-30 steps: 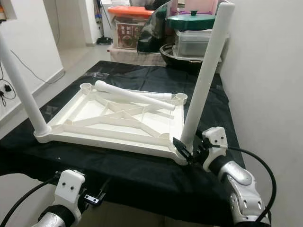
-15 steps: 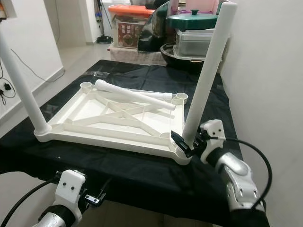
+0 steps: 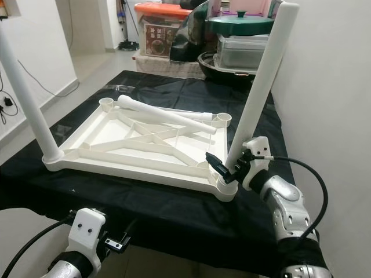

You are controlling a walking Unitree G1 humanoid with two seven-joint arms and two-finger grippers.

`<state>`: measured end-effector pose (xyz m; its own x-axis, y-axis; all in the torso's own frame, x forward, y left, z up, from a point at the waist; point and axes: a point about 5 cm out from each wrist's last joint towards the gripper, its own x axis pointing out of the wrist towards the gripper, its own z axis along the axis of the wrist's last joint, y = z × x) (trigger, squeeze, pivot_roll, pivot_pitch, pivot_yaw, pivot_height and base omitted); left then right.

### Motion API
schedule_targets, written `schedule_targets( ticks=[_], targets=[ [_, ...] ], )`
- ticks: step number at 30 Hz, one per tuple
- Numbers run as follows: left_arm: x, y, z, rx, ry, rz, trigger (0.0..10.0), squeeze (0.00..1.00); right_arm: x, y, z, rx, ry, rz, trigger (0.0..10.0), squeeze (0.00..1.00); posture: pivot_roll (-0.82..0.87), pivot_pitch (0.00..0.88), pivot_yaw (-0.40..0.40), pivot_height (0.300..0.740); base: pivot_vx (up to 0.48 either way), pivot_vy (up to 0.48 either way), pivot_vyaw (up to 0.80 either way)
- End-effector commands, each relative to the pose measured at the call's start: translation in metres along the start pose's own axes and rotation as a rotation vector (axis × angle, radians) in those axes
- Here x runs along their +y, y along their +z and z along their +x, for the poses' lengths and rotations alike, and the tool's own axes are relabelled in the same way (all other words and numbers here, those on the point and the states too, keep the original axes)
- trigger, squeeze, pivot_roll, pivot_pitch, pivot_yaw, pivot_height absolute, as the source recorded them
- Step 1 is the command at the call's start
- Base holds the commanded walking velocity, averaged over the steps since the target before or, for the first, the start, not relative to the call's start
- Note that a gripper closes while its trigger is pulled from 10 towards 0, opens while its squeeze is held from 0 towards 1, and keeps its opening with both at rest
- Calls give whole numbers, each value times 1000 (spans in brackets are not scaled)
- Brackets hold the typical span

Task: Building children table

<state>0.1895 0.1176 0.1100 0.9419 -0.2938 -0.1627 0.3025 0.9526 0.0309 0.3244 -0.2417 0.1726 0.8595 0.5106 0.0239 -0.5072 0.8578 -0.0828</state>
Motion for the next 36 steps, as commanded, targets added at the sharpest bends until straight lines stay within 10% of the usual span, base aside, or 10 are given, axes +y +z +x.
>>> schedule_targets(
  ticks=[1,24,28,29,31,32,36],
  targets=[
    [0,-2,0,14,-3,16,10000,0,0,-1,1,8,11,-11,10000,0,82,0,-66,740,0,0,0],
    [-1,-2,-1,16,-9,23,10000,0,-5,-2,7,13,31,38,10000,0,82,0,-64,740,0,0,0],
    [-1,-2,-1,17,-11,25,10000,0,-3,-4,9,16,48,50,8392,0,83,0,-64,740,0,0,0],
    [-1,-2,-1,18,-12,26,10000,0,-2,-5,11,15,53,53,1961,0,83,0,-64,740,0,0,0],
    [-1,-2,-1,18,-12,27,10000,0,-1,-5,12,14,56,55,1961,0,83,0,-64,740,0,0,0],
    [-1,-2,-1,18,-12,28,10000,0,0,-5,13,11,59,57,0,0,85,0,-65,740,0,0,0],
    [-1,-2,-1,18,-13,29,10000,0,2,-7,14,10,64,61,0,0,84,0,-63,740,0,0,0]
  ],
)
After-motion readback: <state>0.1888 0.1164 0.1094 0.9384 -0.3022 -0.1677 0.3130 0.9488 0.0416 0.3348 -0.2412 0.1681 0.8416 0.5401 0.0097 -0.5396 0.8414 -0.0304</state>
